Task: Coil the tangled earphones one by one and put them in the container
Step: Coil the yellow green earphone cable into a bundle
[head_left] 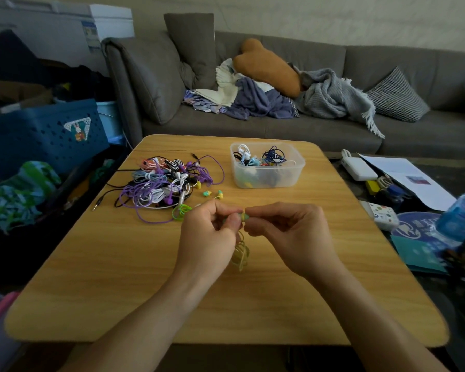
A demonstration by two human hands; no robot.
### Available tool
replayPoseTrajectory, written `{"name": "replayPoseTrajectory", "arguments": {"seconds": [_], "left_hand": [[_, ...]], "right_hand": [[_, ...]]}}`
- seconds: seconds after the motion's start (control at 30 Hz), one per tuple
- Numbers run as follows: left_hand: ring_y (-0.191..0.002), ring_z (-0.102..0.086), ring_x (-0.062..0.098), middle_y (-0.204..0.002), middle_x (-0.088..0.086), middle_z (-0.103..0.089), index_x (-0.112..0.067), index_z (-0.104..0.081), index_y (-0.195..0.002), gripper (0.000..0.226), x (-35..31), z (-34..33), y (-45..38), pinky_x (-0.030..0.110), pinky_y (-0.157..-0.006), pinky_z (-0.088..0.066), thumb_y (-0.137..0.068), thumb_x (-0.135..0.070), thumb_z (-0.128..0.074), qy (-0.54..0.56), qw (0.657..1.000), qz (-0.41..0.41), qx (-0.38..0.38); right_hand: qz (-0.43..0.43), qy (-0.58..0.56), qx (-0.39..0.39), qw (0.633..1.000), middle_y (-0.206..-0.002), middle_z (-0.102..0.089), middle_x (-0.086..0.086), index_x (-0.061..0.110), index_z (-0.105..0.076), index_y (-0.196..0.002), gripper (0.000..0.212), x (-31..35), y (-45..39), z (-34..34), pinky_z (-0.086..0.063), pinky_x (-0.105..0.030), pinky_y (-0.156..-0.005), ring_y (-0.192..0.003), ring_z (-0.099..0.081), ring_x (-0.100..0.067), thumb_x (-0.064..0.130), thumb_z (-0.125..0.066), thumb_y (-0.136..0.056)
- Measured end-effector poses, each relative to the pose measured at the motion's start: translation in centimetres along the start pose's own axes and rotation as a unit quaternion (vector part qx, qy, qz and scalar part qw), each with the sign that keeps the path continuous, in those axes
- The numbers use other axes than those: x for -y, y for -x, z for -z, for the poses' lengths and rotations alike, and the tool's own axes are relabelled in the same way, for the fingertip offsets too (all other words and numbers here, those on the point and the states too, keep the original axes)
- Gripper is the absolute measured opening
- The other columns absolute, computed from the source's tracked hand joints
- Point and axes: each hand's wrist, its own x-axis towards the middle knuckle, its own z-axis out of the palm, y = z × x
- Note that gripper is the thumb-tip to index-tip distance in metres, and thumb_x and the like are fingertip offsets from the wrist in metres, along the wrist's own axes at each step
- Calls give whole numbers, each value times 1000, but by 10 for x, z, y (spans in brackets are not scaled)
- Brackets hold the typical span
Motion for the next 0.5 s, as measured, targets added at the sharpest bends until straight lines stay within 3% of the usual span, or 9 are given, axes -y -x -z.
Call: {"name": "replayPoseTrajectory", "arguments": {"seconds": [0.17, 0.27, 0.33, 0.4, 0.5], "left_hand": [[-70, -65, 11, -75, -4, -68, -20, -67, -81, 21, 7, 1, 1, 31, -67, -54, -86, 1, -66, -95, 989, -112, -32], [-75, -62, 5, -78, -11, -66, -14, -67, -80, 16, 5, 0, 2, 22, -69, -50, -84, 2, -65, -147, 965, -214, -44], [-75, -58, 3, -77, -9, -63, -8, -66, -79, 16, 3, -1, 1, 13, -69, -46, -79, 7, -63, -174, 943, -279, -43], [-74, -55, 2, -76, -5, -61, -4, -65, -77, 21, 1, -2, -1, 6, -69, -42, -74, 16, -62, -194, 927, -320, -35], [-75, -54, 0, -77, 0, -63, 0, -64, -74, 22, 0, -3, -5, 8, -70, -42, -72, 21, -61, -200, 916, -349, -6]], "right_hand": [[-75, -97, 12, 992, -74, -75, -10, 6, -77, -89, 12, 2, 1, -2, -58, -27, -63, -63, -71, -20, 4, -78, -77], [-207, -263, 46, 941, -72, -70, -17, -5, -75, -91, 25, 1, 0, 0, -57, -27, -60, -61, -66, -19, 7, -76, -69], [-268, -324, 73, 904, -68, -66, -12, -3, -76, -87, 21, 2, 0, 3, -56, -23, -57, -58, -63, -14, 7, -73, -69], [-295, -358, 96, 881, -68, -63, -8, 4, -78, -80, 13, 2, -1, 6, -55, -19, -56, -57, -61, -10, 8, -69, -72], [-307, -380, 106, 866, -68, -60, -5, 8, -79, -75, 14, 3, 0, 9, -55, -16, -57, -56, -60, -6, 10, -64, -75]]}}
